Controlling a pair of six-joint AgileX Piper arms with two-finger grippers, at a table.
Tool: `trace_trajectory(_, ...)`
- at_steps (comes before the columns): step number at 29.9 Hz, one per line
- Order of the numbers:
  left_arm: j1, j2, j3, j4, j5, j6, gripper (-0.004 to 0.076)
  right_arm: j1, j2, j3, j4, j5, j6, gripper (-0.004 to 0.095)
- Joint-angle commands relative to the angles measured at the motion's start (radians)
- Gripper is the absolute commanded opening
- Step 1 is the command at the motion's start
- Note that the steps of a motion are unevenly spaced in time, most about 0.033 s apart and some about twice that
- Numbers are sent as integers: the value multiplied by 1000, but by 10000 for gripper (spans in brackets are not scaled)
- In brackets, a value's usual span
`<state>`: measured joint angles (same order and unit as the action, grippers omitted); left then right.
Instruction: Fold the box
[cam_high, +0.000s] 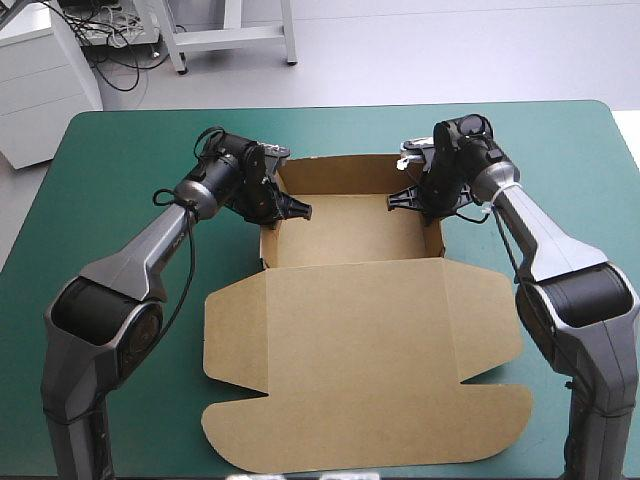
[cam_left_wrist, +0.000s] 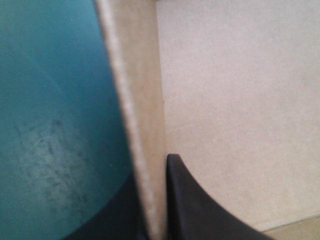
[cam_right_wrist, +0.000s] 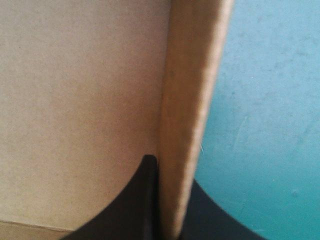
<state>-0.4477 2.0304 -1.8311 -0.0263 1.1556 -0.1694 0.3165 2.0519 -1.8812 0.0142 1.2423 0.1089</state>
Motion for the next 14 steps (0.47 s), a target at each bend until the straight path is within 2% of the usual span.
trace_trajectory(1,-13,-34,-22,12,2,68,-30,6,-43,-30,42,5,-63,-23)
trace_trajectory(4,-13,-30,-22,26,7,68,13,6,-41,-30,42,5,-101,-11)
trace_trajectory(7,-13,-30,-22,46,11,68,127,6,-41,-30,38,5,-101,97)
trace_trajectory(10,-13,-30,-22,63,40,68,306,6,-41,-30,37,5,-101,301)
trace_trajectory(14,-4,-30,-23,59,61,68,609,6,-41,-30,39,5,-94,694)
